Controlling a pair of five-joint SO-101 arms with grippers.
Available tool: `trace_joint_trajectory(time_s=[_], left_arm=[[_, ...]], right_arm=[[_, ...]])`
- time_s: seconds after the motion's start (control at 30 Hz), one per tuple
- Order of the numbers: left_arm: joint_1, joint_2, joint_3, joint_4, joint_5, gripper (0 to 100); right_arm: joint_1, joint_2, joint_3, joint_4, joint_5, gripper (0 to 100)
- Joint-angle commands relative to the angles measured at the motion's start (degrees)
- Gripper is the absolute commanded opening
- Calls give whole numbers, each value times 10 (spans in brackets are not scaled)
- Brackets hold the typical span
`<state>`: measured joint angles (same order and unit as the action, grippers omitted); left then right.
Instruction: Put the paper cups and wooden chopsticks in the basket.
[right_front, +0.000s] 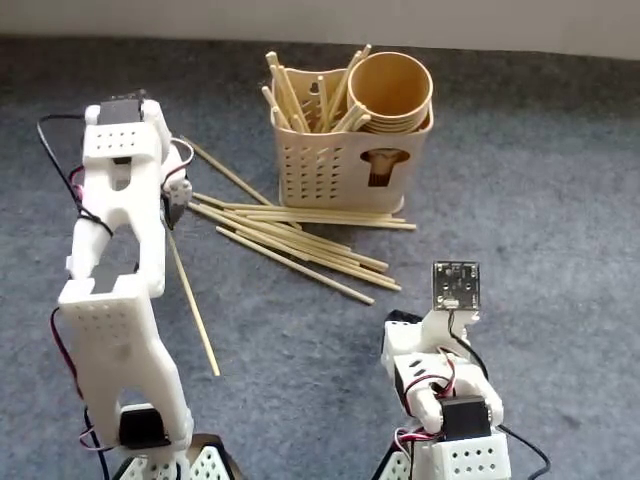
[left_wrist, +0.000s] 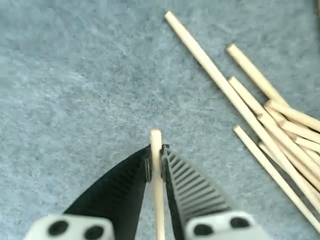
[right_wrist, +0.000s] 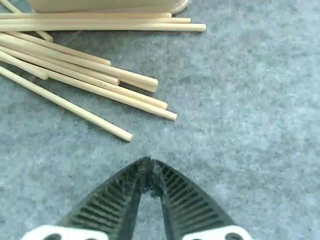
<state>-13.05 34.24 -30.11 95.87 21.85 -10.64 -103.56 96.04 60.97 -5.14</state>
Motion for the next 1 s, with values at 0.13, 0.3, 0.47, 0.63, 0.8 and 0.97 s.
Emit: trace_joint_trajectory(time_s=[0.13, 0.3, 0.47, 0.63, 0.8, 0.97], left_arm=[[3, -165, -22, 2, -30, 6], [4, -235, -22, 0, -32, 6], [33, -306, -23, -24, -40, 6], [65, -369, -23, -82, -44, 6], [93, -425, -22, -152, -44, 6], [131, -448, -22, -235, -47, 6]], right_arm=[[-6, -12, 85, 5, -4, 5], [-6, -12, 85, 5, -4, 5], [-6, -12, 85, 5, -4, 5], [-6, -11, 85, 5, -4, 5], [-6, -11, 85, 5, -4, 5], [-6, -9, 85, 5, -4, 5]])
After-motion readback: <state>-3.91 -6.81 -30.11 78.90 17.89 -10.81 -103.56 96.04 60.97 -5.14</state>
